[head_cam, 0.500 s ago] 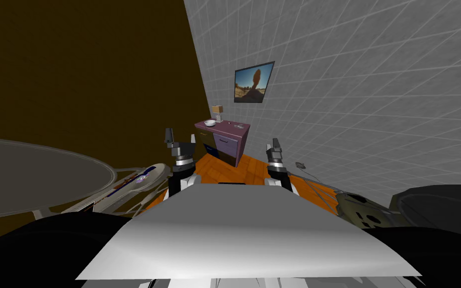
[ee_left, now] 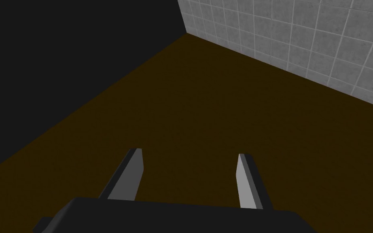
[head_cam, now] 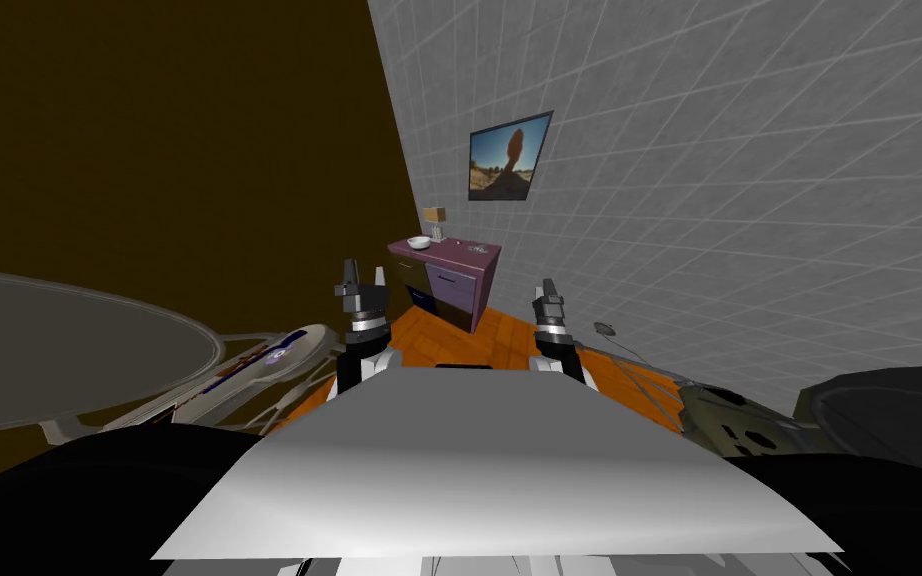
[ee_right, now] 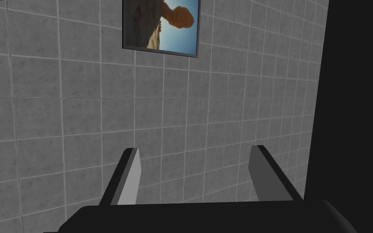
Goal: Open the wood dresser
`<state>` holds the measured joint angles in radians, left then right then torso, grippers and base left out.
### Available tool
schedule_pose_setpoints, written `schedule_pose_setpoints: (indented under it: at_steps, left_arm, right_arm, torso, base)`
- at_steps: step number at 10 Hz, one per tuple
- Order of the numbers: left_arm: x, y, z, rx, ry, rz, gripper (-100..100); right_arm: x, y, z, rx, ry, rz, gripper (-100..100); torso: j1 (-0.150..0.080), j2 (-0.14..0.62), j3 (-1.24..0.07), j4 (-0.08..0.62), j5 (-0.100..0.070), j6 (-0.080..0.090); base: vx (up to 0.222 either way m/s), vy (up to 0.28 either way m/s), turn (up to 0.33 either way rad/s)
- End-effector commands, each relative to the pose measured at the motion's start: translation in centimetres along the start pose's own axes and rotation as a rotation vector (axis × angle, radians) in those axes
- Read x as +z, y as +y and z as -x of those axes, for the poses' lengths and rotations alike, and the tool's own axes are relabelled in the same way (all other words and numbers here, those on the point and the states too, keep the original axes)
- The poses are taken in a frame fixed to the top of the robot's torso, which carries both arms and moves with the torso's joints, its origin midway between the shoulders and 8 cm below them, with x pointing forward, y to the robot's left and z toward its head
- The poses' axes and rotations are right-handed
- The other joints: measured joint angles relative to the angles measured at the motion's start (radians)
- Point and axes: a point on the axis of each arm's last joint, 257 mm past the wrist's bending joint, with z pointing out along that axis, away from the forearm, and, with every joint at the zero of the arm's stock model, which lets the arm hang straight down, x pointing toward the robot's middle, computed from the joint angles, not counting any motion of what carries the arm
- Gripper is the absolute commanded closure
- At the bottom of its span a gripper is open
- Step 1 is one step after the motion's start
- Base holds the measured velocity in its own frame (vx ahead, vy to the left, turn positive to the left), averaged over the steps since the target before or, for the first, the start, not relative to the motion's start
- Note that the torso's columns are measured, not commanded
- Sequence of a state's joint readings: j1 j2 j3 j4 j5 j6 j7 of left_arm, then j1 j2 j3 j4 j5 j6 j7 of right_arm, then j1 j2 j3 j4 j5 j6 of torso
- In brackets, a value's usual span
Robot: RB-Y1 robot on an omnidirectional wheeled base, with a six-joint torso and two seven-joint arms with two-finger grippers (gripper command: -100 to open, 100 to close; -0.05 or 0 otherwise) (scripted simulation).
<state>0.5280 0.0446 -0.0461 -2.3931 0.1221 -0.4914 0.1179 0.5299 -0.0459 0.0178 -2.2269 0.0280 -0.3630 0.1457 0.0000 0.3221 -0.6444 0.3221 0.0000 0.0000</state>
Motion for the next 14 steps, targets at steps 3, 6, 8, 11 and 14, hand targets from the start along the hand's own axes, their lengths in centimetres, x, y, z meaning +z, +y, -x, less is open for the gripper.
schedule_pose_setpoints:
  at_steps: [3, 6, 8, 11, 14]
  left_arm:
    - [0.0, 0.0, 0.0, 0.0, 0.0, 0.0, 0]
    - [-0.3, 2.1, -0.8, 0.018, 0.052, 0.049, -100]
    - [-0.6, 3.6, -1.0, 0.025, 0.066, 0.078, -100]
    - [-1.1, 6.2, -1.3, 0.036, 0.081, 0.128, -100]
    - [-1.7, 8.9, -1.6, 0.046, 0.095, 0.179, -100]
  right_arm:
    - [0.0, 0.0, 0.0, 0.0, 0.0, 0.0, 0]
    - [0.0, 0.0, 0.0, 0.0, 0.0, 0.0, 0]
    - [0.0, 0.0, 0.0, 0.0, 0.0, -0.001, 0]
    - [0.0, 0.0, 0.0, 0.0, 0.0, -0.001, 0]
    - [0.0, 0.0, 0.0, 0.0, 0.0, -0.001, 0]
  torso:
    - [0.0, 0.222, -0.442, 0.221, 0.0, 0.0]
    - [0.0, 0.402, -0.807, 0.402, 0.0, 0.0]
    - [0.0, 0.413, -0.832, 0.414, 0.0, 0.0]
    - [0.0, 0.416, -0.832, 0.416, 0.0, 0.0]
    - [0.0, 0.416, -0.831, 0.416, 0.0, 0.0]
  base:
    - [0.0, 0.0, 0.0]
    - [0.03, 0.003, -0.043]
    - [0.073, 0.011, -0.065]
    - [0.078, 0.006, -0.059]
    - [0.073, 0.016, -0.077]
